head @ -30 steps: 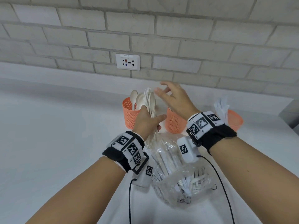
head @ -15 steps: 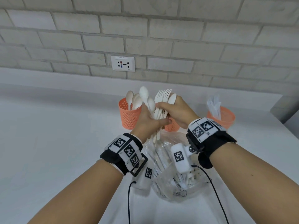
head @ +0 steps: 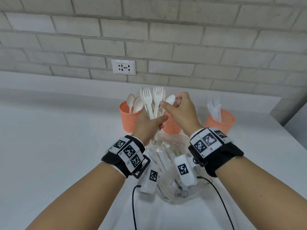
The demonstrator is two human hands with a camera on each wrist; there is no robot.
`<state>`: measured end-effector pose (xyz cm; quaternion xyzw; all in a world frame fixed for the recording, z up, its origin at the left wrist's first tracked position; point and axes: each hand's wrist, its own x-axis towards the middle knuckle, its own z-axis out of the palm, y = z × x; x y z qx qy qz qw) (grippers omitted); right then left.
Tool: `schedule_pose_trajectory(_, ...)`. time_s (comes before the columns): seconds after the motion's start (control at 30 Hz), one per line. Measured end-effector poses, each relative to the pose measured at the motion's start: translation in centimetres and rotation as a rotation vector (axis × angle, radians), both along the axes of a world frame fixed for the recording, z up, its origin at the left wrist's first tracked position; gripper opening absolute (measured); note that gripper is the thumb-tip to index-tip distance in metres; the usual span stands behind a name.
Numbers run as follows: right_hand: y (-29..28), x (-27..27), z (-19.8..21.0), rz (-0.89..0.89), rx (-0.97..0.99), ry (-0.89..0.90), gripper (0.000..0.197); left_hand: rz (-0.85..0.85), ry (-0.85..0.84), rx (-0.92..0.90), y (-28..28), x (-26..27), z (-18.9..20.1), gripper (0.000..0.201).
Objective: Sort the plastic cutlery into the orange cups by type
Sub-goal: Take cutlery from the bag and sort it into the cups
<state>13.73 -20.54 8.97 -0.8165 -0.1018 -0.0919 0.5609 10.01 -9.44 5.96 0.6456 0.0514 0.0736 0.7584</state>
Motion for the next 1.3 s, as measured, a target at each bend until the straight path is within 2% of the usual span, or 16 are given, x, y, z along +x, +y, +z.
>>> schedule_pose_trajectory(0.1, 0.7, -1.0, 0.1, -0.028, -0.125, -0.131, 0.047, 0.05, -0.045, 0.11, -0.5, -0.2, 0.2, 0.04)
schedule_pose_trajectory(0.2, 0.7, -1.5, 0.2, -0.145, -0.07, -0.301, 0.058, 0.081, -0.083, 0.164, -0.7, -0.2, 0.1, 0.043)
schedule_pose_trajectory(0.3, 0.5, -1.8, 0.5, -0.128, -0.162, -0.406, 0.035, 0.08, -0.08, 0.172, -0.6, -0.3, 0.3, 0.029)
schedule_pose_trajectory(0.37, 0.6, -1.6, 0.5, -0.104, -0.241, -0.34, 0.026, 0.056, -0.09, 0.164, -0.8, -0.5, 0.4, 0.023)
schedule_pose_trajectory(0.43, 0.8, -1.4, 0.5, -0.076, -0.243, -0.24, 0.031, 0.041, -0.099, 0.153, -1.0, -0.6, 0.3, 0.023)
schedule_pose_trajectory(0.57, 0.9, -1.4, 0.9, 0.073, -0.051, -0.059, 0.025, 0.046, -0.068, 0.106, -0.8, -0.4, -0.4, 0.037)
schedule_pose_trajectory(0.67, 0.8, -1.3, 0.8, 0.122, 0.048, 0.064, 0.034, 0.0, -0.053, 0.135, -0.7, -0.2, -0.8, 0.043)
schedule_pose_trajectory(0.87, 1.2, -1.5, 0.1, 0.121, 0.108, 0.057, 0.026, -0.182, -0.113, 0.148, -1.2, -0.7, -0.2, 0.059)
schedule_pose_trajectory(1.0, 1.1, -1.2, 0.0, 0.077, 0.183, 0.094, 0.022, -0.235, -0.116, 0.103, -0.8, -0.9, 0.0, 0.048)
schedule_pose_trajectory(1.1, 0.8, -1.3, 0.5, 0.148, 0.215, 0.165, 0.01, -0.244, -0.146, 0.093, -0.9, -0.9, -0.1, 0.037)
schedule_pose_trajectory(1.2, 0.6, -1.2, 0.6, 0.196, 0.177, 0.169, 0.019, -0.206, -0.147, 0.067, -1.0, -0.9, -0.4, 0.027)
schedule_pose_trajectory(1.3, 0.5, -0.7, 0.3, 0.186, 0.155, 0.18, 0.016, -0.197, -0.137, 0.034, -1.2, -0.7, -0.6, 0.029)
